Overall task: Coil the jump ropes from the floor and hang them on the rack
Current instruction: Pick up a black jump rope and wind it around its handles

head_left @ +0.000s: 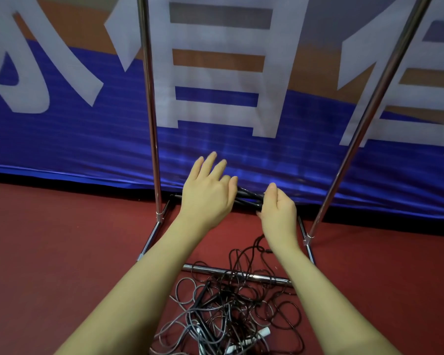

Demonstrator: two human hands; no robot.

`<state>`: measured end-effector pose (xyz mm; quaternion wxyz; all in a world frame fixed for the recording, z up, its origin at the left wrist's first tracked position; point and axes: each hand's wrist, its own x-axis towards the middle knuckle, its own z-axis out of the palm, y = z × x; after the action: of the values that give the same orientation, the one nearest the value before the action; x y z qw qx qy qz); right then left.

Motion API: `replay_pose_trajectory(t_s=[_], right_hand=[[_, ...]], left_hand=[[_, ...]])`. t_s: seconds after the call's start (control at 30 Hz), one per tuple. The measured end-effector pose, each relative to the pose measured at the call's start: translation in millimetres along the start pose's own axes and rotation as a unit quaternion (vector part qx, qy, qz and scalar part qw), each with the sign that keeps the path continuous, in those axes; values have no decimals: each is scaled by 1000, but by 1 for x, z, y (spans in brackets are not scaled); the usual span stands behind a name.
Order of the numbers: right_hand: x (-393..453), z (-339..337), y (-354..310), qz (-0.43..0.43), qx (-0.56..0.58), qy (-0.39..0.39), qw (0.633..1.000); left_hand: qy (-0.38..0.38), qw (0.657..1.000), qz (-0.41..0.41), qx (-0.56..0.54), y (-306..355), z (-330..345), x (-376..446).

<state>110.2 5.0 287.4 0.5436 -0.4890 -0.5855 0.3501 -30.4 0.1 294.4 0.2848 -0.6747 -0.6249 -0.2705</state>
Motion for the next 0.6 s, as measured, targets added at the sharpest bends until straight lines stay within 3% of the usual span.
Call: replay_pose_trajectory(t_s=[0.2,0.3,0.43,0.47,0.6], right_hand=[[0,-1,-2,-8,9,-15,1000],[0,-2,-4,-9,10,-31,999],[0,-5,-3,-41,-107,-120,986],[0,-5,-2,-38,-130,-142,981],[-3,-6,3,-46,-133,-177,974]], left_hand=[[-20,998,-61,-25,2,-13,-1],[-106,993,-54,-2,0,-15,1],[-84,991,-109,-3,0,-24,2],[-107,987,-119,10,-1,-23,2],[-145,976,-155,38,-9,-18,1]])
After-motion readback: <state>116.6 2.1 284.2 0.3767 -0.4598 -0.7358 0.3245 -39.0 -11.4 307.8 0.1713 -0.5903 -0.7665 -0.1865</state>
